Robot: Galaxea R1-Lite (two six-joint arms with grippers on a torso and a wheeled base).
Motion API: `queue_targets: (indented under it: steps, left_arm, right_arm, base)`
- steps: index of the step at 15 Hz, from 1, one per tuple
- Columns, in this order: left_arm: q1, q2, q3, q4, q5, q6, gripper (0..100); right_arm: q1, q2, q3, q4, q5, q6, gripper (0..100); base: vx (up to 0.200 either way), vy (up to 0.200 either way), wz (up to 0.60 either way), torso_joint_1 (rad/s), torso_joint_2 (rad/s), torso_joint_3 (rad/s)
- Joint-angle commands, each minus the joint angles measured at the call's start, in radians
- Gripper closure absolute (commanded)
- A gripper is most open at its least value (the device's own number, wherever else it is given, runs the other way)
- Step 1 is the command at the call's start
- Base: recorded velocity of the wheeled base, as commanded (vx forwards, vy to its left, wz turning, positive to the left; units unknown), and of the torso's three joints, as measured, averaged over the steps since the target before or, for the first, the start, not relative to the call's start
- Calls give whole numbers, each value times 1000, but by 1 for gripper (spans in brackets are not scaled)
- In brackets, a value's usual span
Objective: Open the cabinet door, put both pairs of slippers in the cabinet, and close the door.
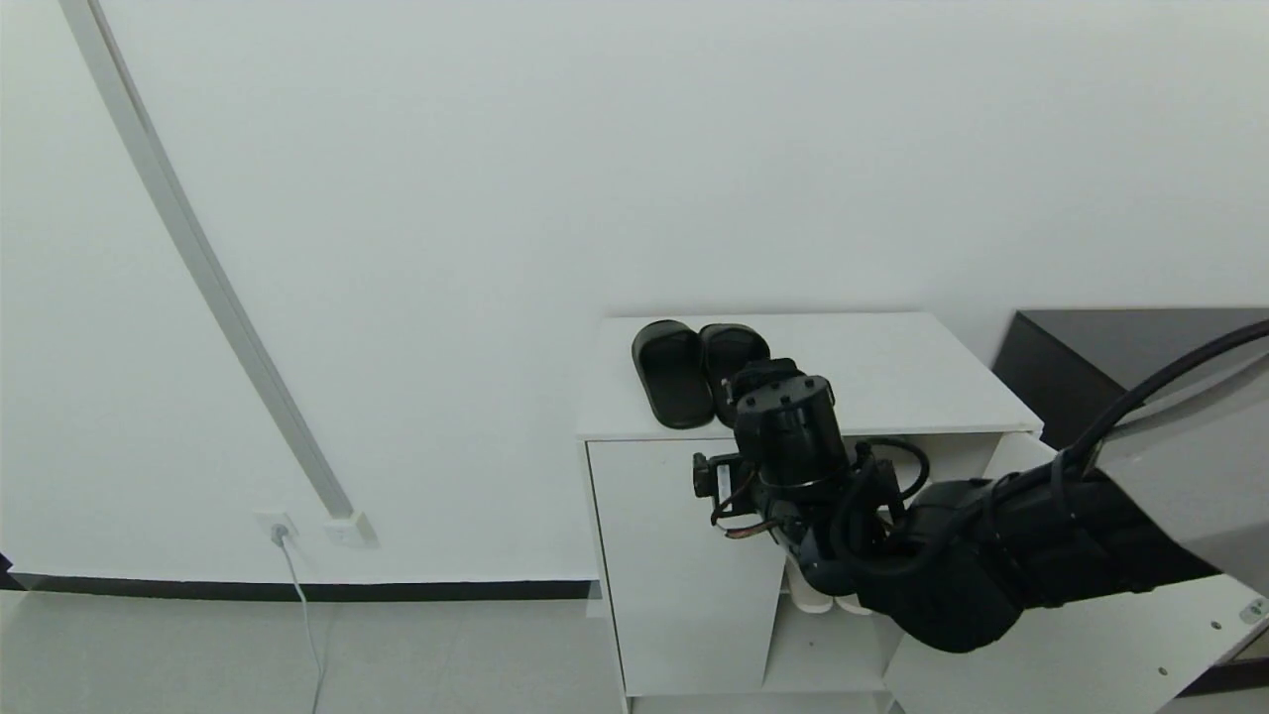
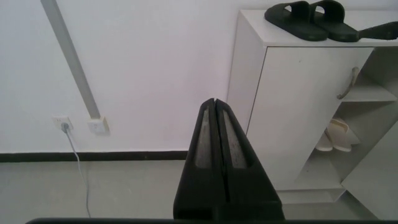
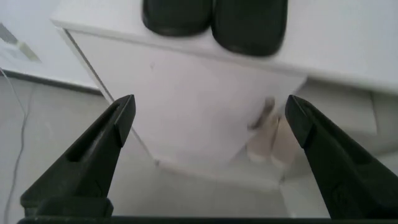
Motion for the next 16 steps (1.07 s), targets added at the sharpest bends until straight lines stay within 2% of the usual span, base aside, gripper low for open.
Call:
queue_targets:
  steps: [1,3,10,15,16]
  left_arm:
    - [0,0,0,0,1,-1,100]
    - [0,0,0,0,-1,-2,100]
    - [0,0,0,0,-2,-2,100]
    - [0,2,0,0,-1,-5,100]
    - [0,0,0,0,-1,-5,100]
  right_arm:
    - [10,-44,-70,35,-32,31,0]
    - [10,-42,-65,27,-32,31,0]
    - [18,-5,-56,18,-33,34,0]
    - [19,88,-53,-73,-33,29,0]
    - [13,127,-67,-122,-32,10,0]
  base:
    - [0,0,0,0,0,0]
    - [0,0,0,0,0,0]
    - [200,0,0,3,-2,2]
    - [200,0,0,2,1,3]
    - [0,0,0,0,0,0]
